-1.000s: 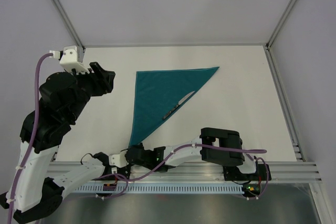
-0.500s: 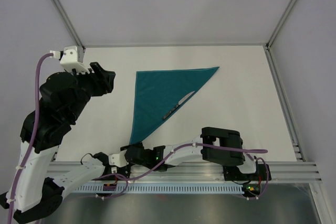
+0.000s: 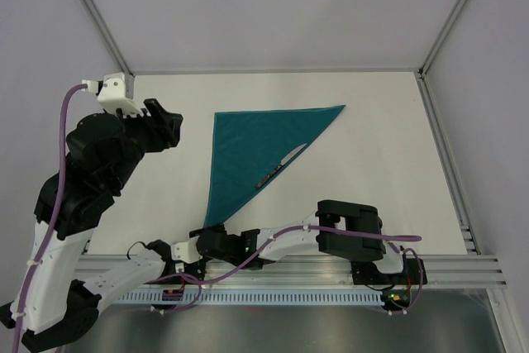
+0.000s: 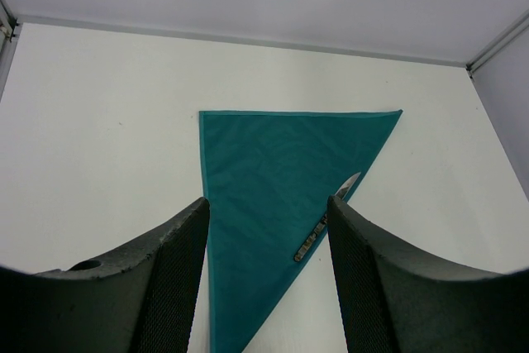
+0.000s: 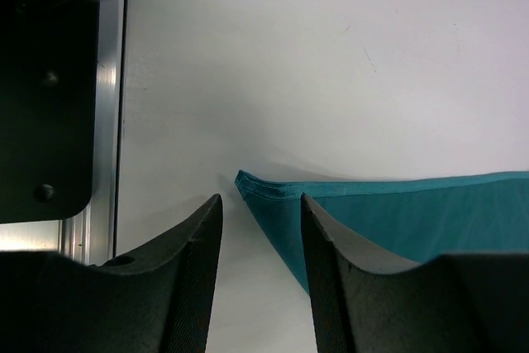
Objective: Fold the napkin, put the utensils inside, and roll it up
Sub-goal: Fold the napkin
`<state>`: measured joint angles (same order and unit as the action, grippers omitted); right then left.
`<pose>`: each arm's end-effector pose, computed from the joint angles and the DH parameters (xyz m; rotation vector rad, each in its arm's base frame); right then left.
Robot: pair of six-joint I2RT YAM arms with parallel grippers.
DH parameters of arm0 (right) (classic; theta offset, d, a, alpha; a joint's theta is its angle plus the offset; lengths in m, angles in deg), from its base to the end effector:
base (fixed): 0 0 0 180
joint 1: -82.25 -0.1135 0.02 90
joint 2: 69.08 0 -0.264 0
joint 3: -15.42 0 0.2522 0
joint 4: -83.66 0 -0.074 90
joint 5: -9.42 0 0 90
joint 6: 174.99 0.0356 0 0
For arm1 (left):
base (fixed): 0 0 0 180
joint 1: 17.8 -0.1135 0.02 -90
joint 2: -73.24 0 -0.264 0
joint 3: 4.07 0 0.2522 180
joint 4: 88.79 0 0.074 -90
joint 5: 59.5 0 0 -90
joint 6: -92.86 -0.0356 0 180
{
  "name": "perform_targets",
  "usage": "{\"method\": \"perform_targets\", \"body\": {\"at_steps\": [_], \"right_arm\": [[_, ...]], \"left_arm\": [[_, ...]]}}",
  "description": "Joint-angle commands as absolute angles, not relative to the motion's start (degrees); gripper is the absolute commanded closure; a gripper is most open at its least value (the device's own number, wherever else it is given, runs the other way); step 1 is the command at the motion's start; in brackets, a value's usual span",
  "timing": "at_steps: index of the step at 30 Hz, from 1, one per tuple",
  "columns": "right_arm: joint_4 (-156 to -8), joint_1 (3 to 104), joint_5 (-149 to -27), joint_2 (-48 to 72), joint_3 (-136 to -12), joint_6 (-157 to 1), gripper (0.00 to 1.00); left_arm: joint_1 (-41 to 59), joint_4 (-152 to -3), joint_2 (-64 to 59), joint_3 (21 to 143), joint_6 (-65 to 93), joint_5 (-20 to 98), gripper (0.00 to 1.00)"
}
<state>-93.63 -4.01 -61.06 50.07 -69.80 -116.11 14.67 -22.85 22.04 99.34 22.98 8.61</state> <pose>0.0408 0.4424 0.1391 -1.7527 1.2851 0.1734 0.1025 -0.0495 0.4931 -0.0773 1.8019 -0.3110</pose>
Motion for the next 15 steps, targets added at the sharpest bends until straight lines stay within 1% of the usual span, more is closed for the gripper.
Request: {"method": "perform_targets", "body": {"at_steps": [1,15], "right_arm": [[-97.7,-3.4,-56.5,57.2,-77.6,-116.6,0.5],[-97.4,-2.9,-56.1,59.0,-79.4,-116.6,0.43]], "left_arm": [[15.0,-23.4,22.0,99.0,21.3,10.0,0.36],[15.0,-23.7,23.1,98.4,20.8,8.6,0.35]]}}
